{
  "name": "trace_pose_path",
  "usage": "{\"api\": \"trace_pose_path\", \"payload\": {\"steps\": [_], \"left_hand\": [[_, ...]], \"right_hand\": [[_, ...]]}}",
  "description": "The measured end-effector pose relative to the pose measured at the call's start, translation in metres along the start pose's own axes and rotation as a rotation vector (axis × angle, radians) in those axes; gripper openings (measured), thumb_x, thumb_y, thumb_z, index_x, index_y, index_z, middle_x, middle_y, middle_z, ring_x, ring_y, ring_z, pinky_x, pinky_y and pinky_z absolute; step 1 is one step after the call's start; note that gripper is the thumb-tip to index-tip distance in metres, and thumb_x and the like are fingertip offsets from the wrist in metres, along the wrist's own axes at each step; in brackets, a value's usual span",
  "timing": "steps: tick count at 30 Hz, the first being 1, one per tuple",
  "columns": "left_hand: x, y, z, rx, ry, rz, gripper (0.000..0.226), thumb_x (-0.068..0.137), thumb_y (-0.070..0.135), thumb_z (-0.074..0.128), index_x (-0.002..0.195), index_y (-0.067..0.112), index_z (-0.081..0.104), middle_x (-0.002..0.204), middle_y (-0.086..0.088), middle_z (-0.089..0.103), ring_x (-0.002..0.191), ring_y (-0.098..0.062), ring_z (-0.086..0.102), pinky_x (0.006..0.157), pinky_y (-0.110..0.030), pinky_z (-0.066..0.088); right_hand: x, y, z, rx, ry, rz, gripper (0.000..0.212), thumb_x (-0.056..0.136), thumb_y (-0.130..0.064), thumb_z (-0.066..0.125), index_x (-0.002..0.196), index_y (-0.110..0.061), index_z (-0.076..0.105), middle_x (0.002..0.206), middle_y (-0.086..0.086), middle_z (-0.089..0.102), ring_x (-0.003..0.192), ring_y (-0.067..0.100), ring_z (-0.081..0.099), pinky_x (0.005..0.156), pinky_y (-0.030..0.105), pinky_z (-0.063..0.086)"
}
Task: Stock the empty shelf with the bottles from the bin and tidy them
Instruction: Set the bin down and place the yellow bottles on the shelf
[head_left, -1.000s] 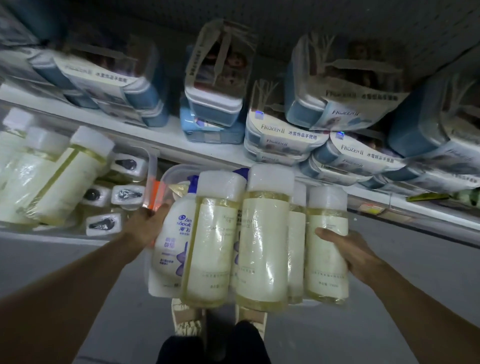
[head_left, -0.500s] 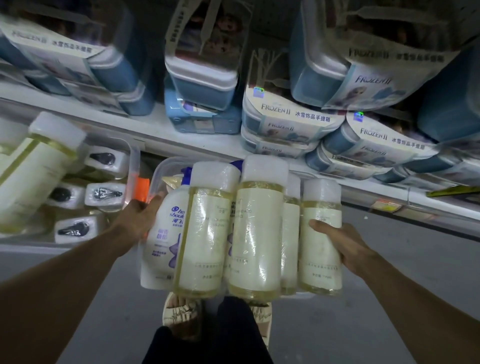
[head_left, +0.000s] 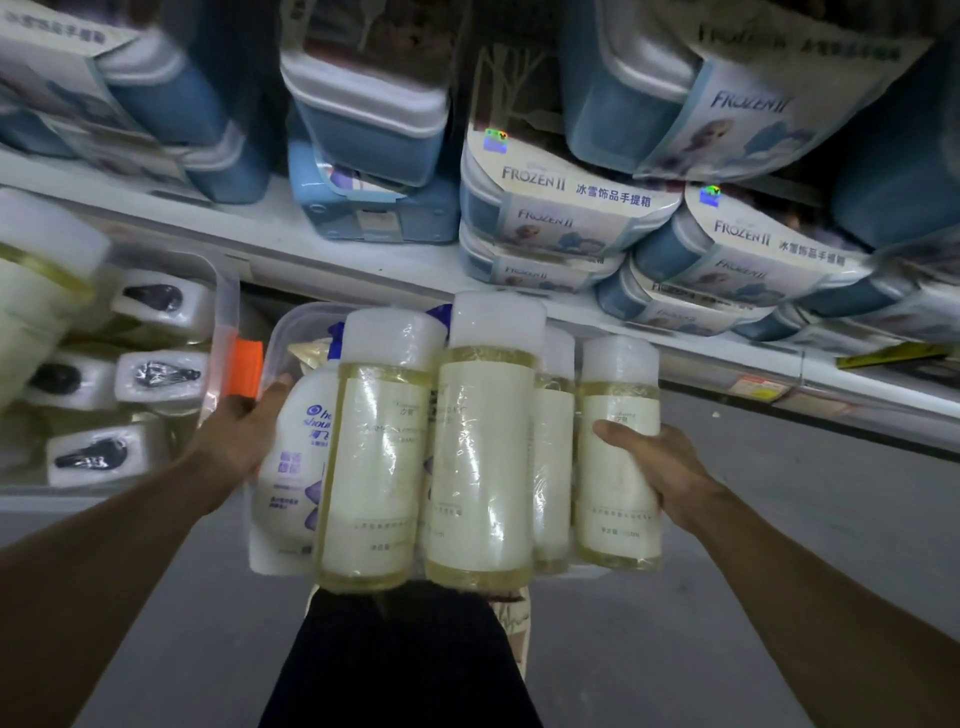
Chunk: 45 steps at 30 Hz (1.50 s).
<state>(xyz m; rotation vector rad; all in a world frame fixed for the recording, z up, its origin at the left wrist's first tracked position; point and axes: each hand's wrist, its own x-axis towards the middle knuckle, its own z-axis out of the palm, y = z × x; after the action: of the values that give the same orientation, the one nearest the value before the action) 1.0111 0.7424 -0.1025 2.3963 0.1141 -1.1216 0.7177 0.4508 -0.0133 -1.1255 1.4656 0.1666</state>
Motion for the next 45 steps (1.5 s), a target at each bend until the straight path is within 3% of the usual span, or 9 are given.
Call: {"api": "trace_pose_path", "payload": {"steps": [2, 6, 9, 12, 16, 25, 32, 39, 45], "left_hand": [[0.007, -0.005, 0.002, 0.015, -0.039, 0.024, 0.088, 0.065, 0.094, 0.035, 0.108, 0.021, 0.06, 0.097, -0.01, 0.069, 0.081, -0.029, 0.067, 0.068, -0.037, 0.055], [-0.013, 0.008, 0.002, 0.08, -0.05, 0.019, 0.077, 0.081, 0.08, 0.034, 0.116, 0.017, 0.059, 0.102, -0.01, 0.066, 0.08, -0.024, 0.06, 0.059, -0.023, 0.042], [-0.032, 0.021, 0.0, 0.124, -0.02, 0.026, 0.066, 0.092, 0.065, 0.033, 0.124, 0.011, 0.055, 0.112, -0.016, 0.063, 0.096, -0.033, 0.061, 0.071, -0.03, 0.043], [-0.062, 0.037, -0.007, 0.274, 0.032, 0.076, 0.062, 0.095, 0.057, 0.033, 0.126, 0.006, 0.051, 0.115, -0.022, 0.062, 0.104, -0.039, 0.06, 0.082, -0.038, 0.045], [-0.107, 0.055, -0.02, 0.501, 0.011, 0.18, 0.063, 0.093, 0.05, 0.047, 0.135, 0.004, 0.04, 0.125, -0.024, 0.055, 0.111, -0.04, 0.055, 0.088, -0.045, 0.046], [-0.184, 0.092, -0.05, 0.73, -0.083, 0.238, 0.074, 0.09, 0.048, 0.055, 0.147, 0.015, 0.022, 0.143, -0.014, 0.04, 0.129, -0.033, 0.042, 0.097, -0.046, 0.043], [-0.243, 0.12, -0.108, 0.667, -0.092, 0.283, 0.07, 0.088, 0.047, 0.059, 0.142, 0.015, 0.028, 0.137, -0.012, 0.046, 0.125, -0.031, 0.047, 0.096, -0.043, 0.045], [-0.303, 0.128, -0.194, 0.683, -0.055, 0.327, 0.057, 0.087, 0.046, 0.058, 0.132, 0.017, 0.04, 0.133, -0.008, 0.051, 0.121, -0.027, 0.051, 0.094, -0.038, 0.046], [-0.355, 0.118, -0.26, 0.678, 0.043, 0.256, 0.065, 0.088, 0.051, 0.055, 0.141, 0.02, 0.034, 0.14, -0.003, 0.046, 0.126, -0.023, 0.047, 0.096, -0.034, 0.042]], "right_hand": [[0.001, 0.001, 0.0, 0.003, 0.008, -0.01, 0.027, 0.077, -0.023, 0.076, 0.1, -0.011, 0.067, 0.09, 0.007, 0.073, 0.081, 0.024, 0.07, 0.065, 0.031, 0.054], [-0.002, 0.006, 0.004, -0.069, 0.082, -0.062, 0.038, 0.074, -0.028, 0.079, 0.105, -0.014, 0.064, 0.094, 0.005, 0.071, 0.082, 0.021, 0.069, 0.067, 0.032, 0.054], [-0.009, 0.004, 0.011, -0.192, 0.177, -0.075, 0.069, 0.065, -0.045, 0.081, 0.118, -0.011, 0.053, 0.105, 0.004, 0.066, 0.089, 0.021, 0.066, 0.074, 0.034, 0.054], [-0.022, 0.001, 0.019, -0.468, 0.282, -0.098, 0.078, 0.072, -0.036, 0.08, 0.128, -0.006, 0.035, 0.12, 0.01, 0.05, 0.109, 0.028, 0.052, 0.087, 0.039, 0.047], [-0.051, -0.007, 0.026, -0.806, 0.317, -0.174, 0.082, 0.073, -0.026, 0.077, 0.134, -0.003, 0.028, 0.136, 0.018, 0.036, 0.125, 0.034, 0.035, 0.098, 0.041, 0.037], [-0.133, -0.06, 0.038, -1.086, 0.09, -0.311, 0.085, 0.083, -0.034, 0.07, 0.146, -0.008, 0.019, 0.147, 0.011, 0.033, 0.134, 0.027, 0.03, 0.107, 0.034, 0.032], [-0.209, -0.115, 0.056, -1.204, 0.018, -0.392, 0.076, 0.082, -0.034, 0.068, 0.142, -0.011, 0.028, 0.143, 0.01, 0.04, 0.132, 0.026, 0.034, 0.105, 0.032, 0.035], [-0.293, -0.167, 0.081, -1.303, -0.063, -0.473, 0.072, 0.086, -0.034, 0.064, 0.145, -0.012, 0.028, 0.147, 0.008, 0.032, 0.136, 0.025, 0.028, 0.107, 0.03, 0.033], [-0.348, -0.204, 0.116, -1.345, -0.14, -0.629, 0.072, 0.085, -0.034, 0.064, 0.144, -0.012, 0.029, 0.146, 0.008, 0.033, 0.135, 0.025, 0.03, 0.108, 0.029, 0.031]]}}
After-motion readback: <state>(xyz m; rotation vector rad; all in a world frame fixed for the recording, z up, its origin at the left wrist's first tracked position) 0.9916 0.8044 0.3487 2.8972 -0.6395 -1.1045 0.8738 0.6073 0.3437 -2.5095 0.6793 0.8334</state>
